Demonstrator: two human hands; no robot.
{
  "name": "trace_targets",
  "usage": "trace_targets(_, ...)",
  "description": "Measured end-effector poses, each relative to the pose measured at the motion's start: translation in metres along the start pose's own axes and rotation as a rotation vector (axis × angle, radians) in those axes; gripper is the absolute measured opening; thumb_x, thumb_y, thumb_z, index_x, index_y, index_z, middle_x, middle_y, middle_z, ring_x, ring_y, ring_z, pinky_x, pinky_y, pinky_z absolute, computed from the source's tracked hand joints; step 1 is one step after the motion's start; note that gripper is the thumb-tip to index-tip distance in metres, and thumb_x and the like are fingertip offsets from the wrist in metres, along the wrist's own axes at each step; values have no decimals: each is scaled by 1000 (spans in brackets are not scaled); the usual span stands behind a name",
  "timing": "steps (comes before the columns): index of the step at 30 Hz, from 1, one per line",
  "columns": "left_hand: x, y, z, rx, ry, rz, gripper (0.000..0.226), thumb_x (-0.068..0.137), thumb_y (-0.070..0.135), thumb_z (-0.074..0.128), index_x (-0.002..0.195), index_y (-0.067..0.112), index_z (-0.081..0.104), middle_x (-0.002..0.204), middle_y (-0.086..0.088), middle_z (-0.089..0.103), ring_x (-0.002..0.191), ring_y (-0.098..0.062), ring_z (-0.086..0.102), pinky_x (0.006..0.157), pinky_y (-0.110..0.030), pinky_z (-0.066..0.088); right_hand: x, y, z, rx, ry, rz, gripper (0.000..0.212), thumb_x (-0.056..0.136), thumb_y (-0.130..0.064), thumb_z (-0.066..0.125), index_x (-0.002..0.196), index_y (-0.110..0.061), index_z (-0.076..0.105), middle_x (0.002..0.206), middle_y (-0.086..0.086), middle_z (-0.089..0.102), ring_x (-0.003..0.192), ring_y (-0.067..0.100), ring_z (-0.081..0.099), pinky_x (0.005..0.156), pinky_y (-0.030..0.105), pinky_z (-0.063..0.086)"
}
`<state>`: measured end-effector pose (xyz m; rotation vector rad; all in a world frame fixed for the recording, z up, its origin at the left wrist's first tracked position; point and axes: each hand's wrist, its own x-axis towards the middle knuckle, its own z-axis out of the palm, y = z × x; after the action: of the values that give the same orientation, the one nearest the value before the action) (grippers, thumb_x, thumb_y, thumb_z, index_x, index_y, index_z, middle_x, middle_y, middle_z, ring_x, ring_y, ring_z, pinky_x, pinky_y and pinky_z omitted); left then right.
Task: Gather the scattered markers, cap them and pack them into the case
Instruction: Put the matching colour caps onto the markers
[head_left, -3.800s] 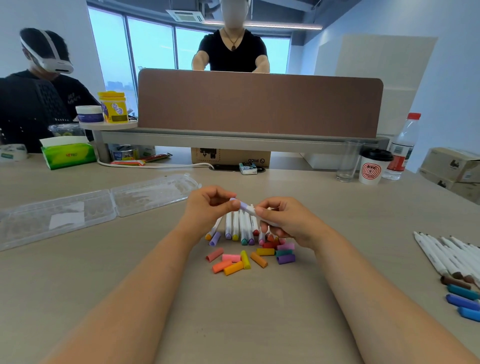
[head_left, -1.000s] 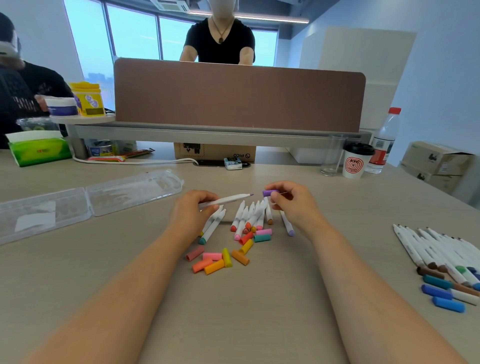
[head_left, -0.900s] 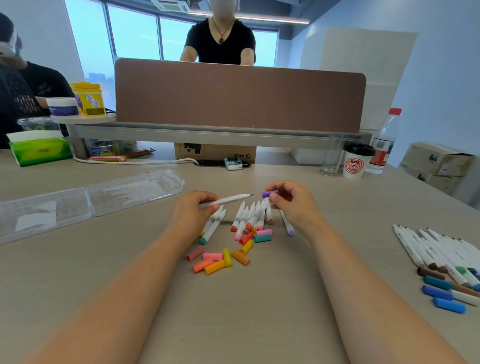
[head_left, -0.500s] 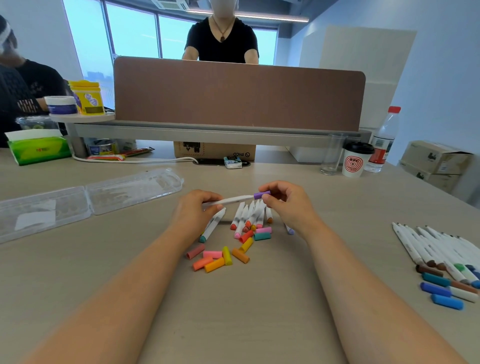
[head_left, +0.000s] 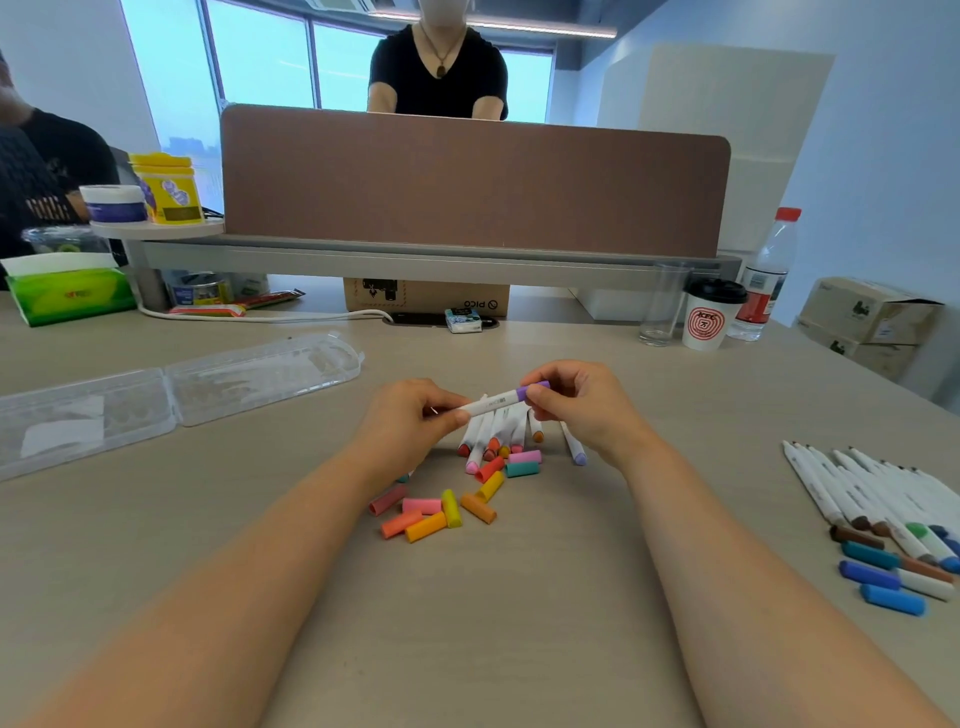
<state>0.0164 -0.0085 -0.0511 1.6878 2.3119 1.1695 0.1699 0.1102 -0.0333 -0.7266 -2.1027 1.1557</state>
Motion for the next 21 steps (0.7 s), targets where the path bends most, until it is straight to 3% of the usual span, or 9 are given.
trace_targets(3, 1, 3, 2, -146, 52, -92, 24, 87, 19, 63, 109, 16, 69, 80, 13, 58, 73, -3, 51, 66, -11, 39, -1, 1, 2, 117, 27, 33, 13, 89, -6, 59, 85, -17, 63, 84, 1, 64, 77, 12, 60, 67, 17, 55)
trace_targets(6, 1, 8, 5, -271, 86, -136, 6, 82, 18, 68, 87, 21, 68, 77, 10, 62, 76, -11, 58, 69, -17, 47, -2, 0, 8, 397, 83, 94, 11, 87, -5, 61, 88, -16, 62, 85, 2, 65, 78, 11, 61, 67, 19, 54)
trace_targets(10, -2, 18, 11, -388, 110, -102, 19, 77, 15, 73, 69, 27, 60, 76, 1, 67, 79, -23, 66, 75, -33, 54, -4, -8, 13, 801, 8, 259, 8, 88, -5, 59, 87, -11, 64, 76, 2, 65, 64, 6, 62, 60, 15, 54)
trace_targets(13, -1, 18, 13, -389, 66, -83, 14, 80, 14, 69, 75, 26, 65, 74, 8, 64, 74, -16, 62, 73, -27, 52, -7, -10, 18, 647, -92, 296, 7, 89, -11, 59, 90, -12, 65, 81, 2, 68, 75, 11, 64, 69, 21, 56)
trace_targets(16, 0, 12, 14, -238, -8, -57, 17, 88, 15, 60, 103, 19, 70, 91, 9, 67, 83, -8, 58, 80, -21, 48, -3, -9, 16, 580, -4, 249, 17, 93, -18, 54, 103, -9, 64, 88, 3, 68, 87, 17, 65, 80, 26, 54)
trace_targets(19, 1, 7, 14, 107, -54, -24, 26, 94, 21, 52, 116, 21, 64, 112, 3, 62, 97, -11, 56, 85, -23, 43, 5, -1, 3, 316, 215, 221, 28, 97, -23, 47, 122, -13, 55, 86, 3, 64, 74, 14, 62, 64, 24, 54)
trace_targets(21, 1, 6, 16, 285, -149, 35, 28, 95, 26, 48, 119, 25, 63, 117, 0, 56, 105, -15, 52, 87, -25, 41, 9, 8, -4, 67, 291, 209, 22, 98, -22, 46, 119, -18, 49, 86, 3, 63, 66, 11, 56, 55, 19, 46)
